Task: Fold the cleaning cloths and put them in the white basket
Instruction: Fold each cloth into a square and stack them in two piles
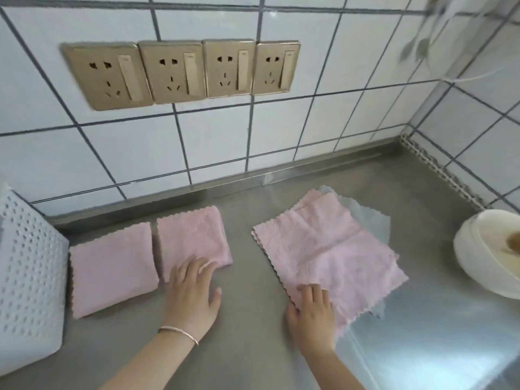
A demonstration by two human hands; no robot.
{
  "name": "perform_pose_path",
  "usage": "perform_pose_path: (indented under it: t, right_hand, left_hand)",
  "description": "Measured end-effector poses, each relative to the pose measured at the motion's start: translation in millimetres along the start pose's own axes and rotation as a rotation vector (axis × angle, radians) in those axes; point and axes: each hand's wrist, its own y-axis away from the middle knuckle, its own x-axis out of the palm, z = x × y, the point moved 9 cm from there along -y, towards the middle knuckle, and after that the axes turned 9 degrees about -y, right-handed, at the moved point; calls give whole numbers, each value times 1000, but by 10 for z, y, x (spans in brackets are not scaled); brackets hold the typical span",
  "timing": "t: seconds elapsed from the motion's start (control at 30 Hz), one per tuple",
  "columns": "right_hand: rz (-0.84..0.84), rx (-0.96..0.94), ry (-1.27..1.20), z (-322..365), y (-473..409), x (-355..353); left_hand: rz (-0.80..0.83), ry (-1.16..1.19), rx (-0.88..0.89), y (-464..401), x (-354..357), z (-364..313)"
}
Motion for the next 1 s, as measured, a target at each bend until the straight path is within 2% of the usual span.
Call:
perform_pose_path:
  t: [0.17,0.3,0.37,0.47,0.53,0.6,0.63,0.73,0.83,0.9,1.0]
  right_hand:
    - [151,10,149,-310,32,12]
    - [245,61,47,-378,-116,-5]
    - [183,68,-75,-414,-202,-117]
    - [-43,125,-241,-622,-240,-441]
    - [4,109,-276,-672,-294,-495]
    - [-31,-56,-285,-664,-361,-602]
    - [-13,-81,-277,-688,-391,-642]
    - [39,-30,-221,-850,-498,-762]
    - [-48,-47,-91,-947,-552,-1002]
    - [-123,-38,-53,-981,-582,-1219]
    - [-196,125,-318,-1085,-649,-1561]
  left_hand:
    - [39,17,197,58,284,-983]
    - [114,5,324,-13,406,-1463]
    - [110,14,413,-74,431,-1674]
    - [118,53,505,-246,395,-2025]
    - [110,38,482,-434,315,-2174]
    - [110,-18,470,-634,245,-2306]
    - [122,-59,474,-724,246,-2351]
    - [159,-146,497,-966,280,-2409]
    - [97,-186,578,-1123,252,-2476]
    - [41,-127,643,-1144,147,-2528]
    - [-24,-98,696,-1124,-133,-2548]
